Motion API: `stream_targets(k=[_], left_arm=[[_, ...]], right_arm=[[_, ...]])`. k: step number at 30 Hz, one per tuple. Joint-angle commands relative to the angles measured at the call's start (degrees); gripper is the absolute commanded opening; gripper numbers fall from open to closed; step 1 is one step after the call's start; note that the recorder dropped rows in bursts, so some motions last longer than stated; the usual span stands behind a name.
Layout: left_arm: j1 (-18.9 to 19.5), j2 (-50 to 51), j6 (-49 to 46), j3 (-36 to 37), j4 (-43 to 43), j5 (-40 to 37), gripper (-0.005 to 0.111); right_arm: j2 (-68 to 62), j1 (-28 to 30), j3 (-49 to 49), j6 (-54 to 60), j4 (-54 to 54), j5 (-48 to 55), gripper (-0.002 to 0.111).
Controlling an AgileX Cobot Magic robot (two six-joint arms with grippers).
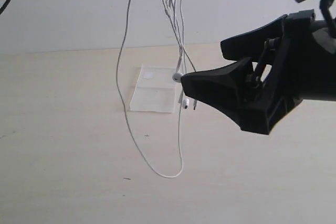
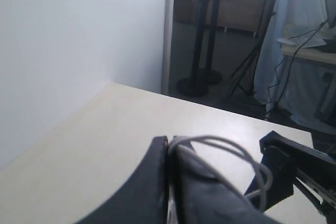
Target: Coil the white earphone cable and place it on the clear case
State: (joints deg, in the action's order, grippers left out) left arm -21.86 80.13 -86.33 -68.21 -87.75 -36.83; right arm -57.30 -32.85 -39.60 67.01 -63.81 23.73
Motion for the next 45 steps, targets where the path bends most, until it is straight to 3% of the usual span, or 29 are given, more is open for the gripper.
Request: stream_targets(k=[1, 12, 23, 31, 38, 45], left_arm=[[0.2, -0.4, 0.0, -0.4, 0.2, 2.4, 0.000], [2.8, -0.4, 1.9, -0.4, 3.0, 1.0, 0.000], [3.6, -0.4, 2.7, -0.4, 3.2, -3.3, 0.000], [3.6, -0.4, 3.4, -0.4, 4.6, -3.4, 0.000], [3.6, -0.4, 4.0, -0.4, 5.0, -3.4, 0.000], [3.6, -0.4, 4.0, -0.4, 4.7, -3.4, 0.000]], right_arm=[[-2.7, 0.2, 0.3, 1.0, -0.5, -4.2, 0.080], [-4.9, 0.2, 0.3, 2.6, -1.5, -5.9, 0.080], [-7.3, 0.2, 0.3, 31.7, -26.1, 0.8, 0.080], [-7.4, 0.2, 0.3, 36.9, -34.4, 1.6, 0.080], [-7.4, 0.2, 0.3, 36.4, -36.1, -0.1, 0.104], [-7.5, 0.2, 0.3, 36.2, -36.1, 4.1, 0.105]])
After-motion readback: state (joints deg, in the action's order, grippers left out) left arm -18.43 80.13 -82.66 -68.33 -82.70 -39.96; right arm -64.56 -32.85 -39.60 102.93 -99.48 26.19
